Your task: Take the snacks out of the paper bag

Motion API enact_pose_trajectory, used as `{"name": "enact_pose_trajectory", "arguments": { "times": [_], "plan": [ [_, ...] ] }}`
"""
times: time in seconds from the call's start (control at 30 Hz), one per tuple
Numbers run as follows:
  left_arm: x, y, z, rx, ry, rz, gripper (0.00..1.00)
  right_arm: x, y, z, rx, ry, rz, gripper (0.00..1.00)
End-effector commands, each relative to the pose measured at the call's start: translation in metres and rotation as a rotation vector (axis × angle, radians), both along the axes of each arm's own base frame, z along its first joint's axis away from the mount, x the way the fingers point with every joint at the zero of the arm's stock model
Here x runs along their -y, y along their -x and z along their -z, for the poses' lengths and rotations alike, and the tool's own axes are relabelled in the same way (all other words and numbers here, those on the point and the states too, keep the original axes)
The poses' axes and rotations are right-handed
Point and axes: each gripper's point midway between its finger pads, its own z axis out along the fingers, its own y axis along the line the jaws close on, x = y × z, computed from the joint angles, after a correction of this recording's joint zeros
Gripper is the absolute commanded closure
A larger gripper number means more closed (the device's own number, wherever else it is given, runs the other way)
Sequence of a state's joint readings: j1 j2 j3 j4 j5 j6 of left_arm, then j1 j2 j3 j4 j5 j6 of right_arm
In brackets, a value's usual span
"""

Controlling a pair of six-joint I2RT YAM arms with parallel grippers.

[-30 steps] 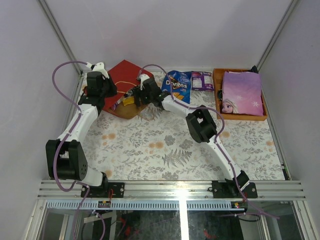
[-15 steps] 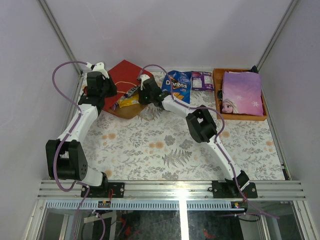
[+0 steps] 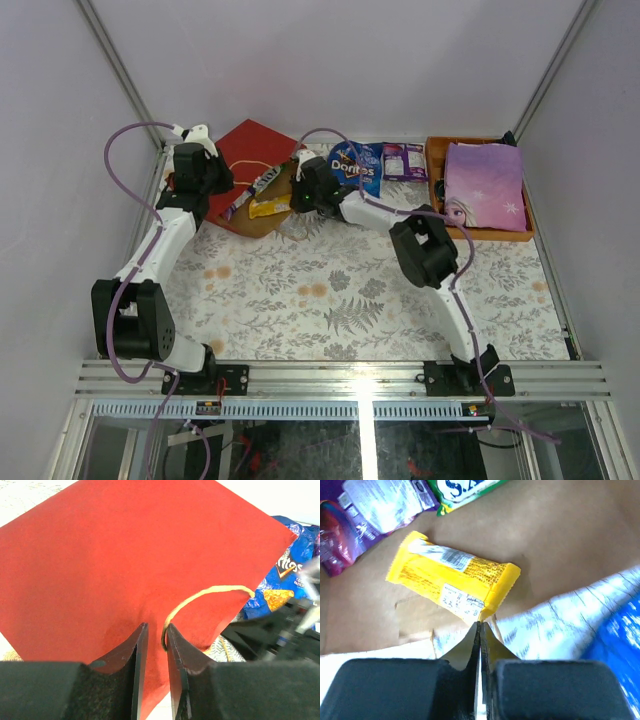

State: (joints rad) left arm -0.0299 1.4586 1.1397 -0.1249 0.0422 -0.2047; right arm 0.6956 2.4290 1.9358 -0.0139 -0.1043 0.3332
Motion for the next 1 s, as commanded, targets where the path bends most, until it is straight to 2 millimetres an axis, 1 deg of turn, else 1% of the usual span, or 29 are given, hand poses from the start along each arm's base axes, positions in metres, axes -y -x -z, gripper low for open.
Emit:
{"name": "enact_pose_trajectory", "arguments": {
  "times": [0.0,0.07,0.17,0.23,0.27,0.33,0.37,0.4,0.43,0.53,0.6,0.7,0.73,0.77,0.8,0.83,0.87,0.9,0.93,0.97],
  "plan": [
    [-0.009,-0.002,-0.009,0.034,-0.024,-0.024,0.79,0.019,0.000,-0.145,0.222,-0.209,0.054,1.00],
    [-0.009,-0.003,-0.009,0.034,-0.024,-0.023,0.79,0.033,0.011,-0.163,0.249,-0.227,0.063,1.00],
    [-0.010,-0.004,-0.007,0.029,-0.024,-0.027,0.79,0.061,0.020,-0.193,0.289,-0.265,0.095,1.00],
    [-0.011,-0.004,-0.005,0.023,-0.026,-0.031,0.79,0.083,0.024,-0.213,0.308,-0.312,0.122,1.00],
    [-0.011,-0.004,-0.005,0.022,-0.028,-0.033,0.79,0.096,0.027,-0.216,0.308,-0.328,0.137,1.00],
    [-0.012,-0.004,-0.005,0.023,-0.030,-0.040,0.80,0.123,0.027,-0.233,0.329,-0.362,0.174,1.00],
    [-0.012,-0.004,-0.006,0.025,-0.030,-0.040,0.79,0.140,0.023,-0.237,0.341,-0.364,0.207,1.00],
    [-0.012,-0.004,-0.006,0.026,-0.029,-0.040,0.79,0.155,0.024,-0.249,0.366,-0.371,0.237,1.00],
    [-0.012,-0.003,-0.006,0.028,-0.028,-0.040,0.79,0.169,0.023,-0.256,0.388,-0.371,0.268,1.00],
    [-0.012,-0.006,-0.009,0.040,-0.022,-0.045,0.80,0.212,0.017,-0.267,0.438,-0.355,0.384,1.00],
    [-0.011,-0.008,-0.015,0.055,-0.015,-0.047,0.79,0.235,0.010,-0.274,0.460,-0.349,0.454,1.00],
    [-0.010,-0.014,-0.027,0.076,-0.009,-0.041,0.79,0.257,-0.007,-0.285,0.474,-0.324,0.541,1.00],
    [-0.011,-0.019,-0.036,0.080,-0.014,-0.043,0.79,0.262,-0.014,-0.290,0.471,-0.313,0.569,1.00],
    [-0.008,-0.023,-0.039,0.071,-0.016,-0.049,0.80,0.264,-0.021,-0.292,0.465,-0.296,0.588,1.00],
    [-0.013,-0.027,-0.043,0.088,-0.025,-0.111,0.80,0.264,-0.028,-0.292,0.450,-0.275,0.595,1.00],
    [-0.013,-0.031,-0.050,0.126,-0.018,-0.146,0.80,0.261,-0.032,-0.294,0.434,-0.260,0.591,0.98],
    [-0.002,-0.034,-0.056,0.152,0.019,-0.104,0.80,0.258,-0.038,-0.282,0.396,-0.225,0.580,0.85],
    [0.007,-0.035,-0.062,0.166,0.049,-0.064,0.80,0.254,-0.041,-0.278,0.374,-0.205,0.563,0.71],
    [0.011,-0.035,-0.065,0.165,0.071,-0.051,0.80,0.253,-0.040,-0.269,0.333,-0.191,0.557,0.61],
    [0.013,-0.032,-0.065,0.163,0.098,-0.057,0.80,0.252,-0.034,-0.265,0.298,-0.187,0.551,0.53]
  ]
}}
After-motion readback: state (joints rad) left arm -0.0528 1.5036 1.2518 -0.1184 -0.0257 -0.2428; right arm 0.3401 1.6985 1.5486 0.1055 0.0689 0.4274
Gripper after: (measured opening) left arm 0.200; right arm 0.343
